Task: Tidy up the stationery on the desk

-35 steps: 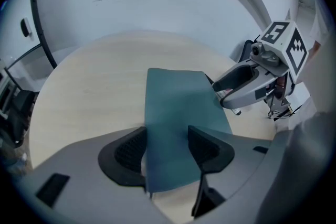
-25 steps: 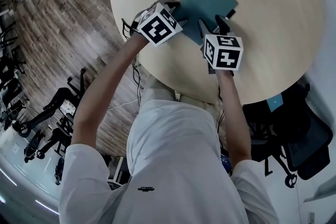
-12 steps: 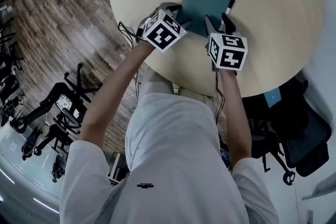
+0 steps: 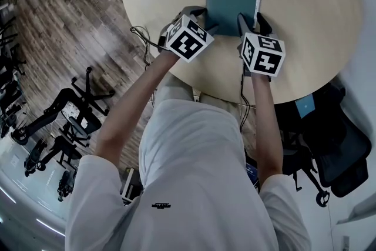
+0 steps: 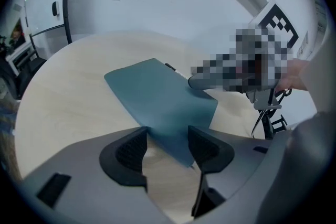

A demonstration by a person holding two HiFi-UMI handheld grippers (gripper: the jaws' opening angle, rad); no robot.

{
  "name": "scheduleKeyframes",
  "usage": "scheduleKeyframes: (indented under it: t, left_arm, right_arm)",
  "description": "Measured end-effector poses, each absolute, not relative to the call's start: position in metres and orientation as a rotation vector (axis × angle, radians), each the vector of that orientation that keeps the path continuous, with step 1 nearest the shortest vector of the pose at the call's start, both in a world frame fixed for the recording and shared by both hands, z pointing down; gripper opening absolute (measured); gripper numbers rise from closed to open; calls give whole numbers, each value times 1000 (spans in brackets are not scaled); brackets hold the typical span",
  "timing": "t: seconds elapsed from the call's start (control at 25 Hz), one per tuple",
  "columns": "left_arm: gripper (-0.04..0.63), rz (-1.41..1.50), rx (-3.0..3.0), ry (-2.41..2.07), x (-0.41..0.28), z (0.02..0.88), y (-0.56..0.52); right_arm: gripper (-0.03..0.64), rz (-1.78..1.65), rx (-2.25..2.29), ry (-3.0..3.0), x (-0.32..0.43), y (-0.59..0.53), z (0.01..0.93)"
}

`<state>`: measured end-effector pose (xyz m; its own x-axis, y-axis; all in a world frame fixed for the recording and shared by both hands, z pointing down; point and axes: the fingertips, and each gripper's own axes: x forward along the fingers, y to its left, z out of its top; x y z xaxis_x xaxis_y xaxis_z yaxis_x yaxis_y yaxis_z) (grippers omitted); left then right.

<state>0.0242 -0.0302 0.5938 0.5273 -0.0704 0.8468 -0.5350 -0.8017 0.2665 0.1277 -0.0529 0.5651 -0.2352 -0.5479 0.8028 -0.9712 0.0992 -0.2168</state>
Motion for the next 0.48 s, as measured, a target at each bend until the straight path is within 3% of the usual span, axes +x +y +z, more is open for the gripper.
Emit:
scheduleKeyframes:
  t: [0.48]
  left_arm:
    - [255,1185,2239,-543,34,593,-15]
  right_arm:
    - [230,1073,1499,-1839,145,-34,567]
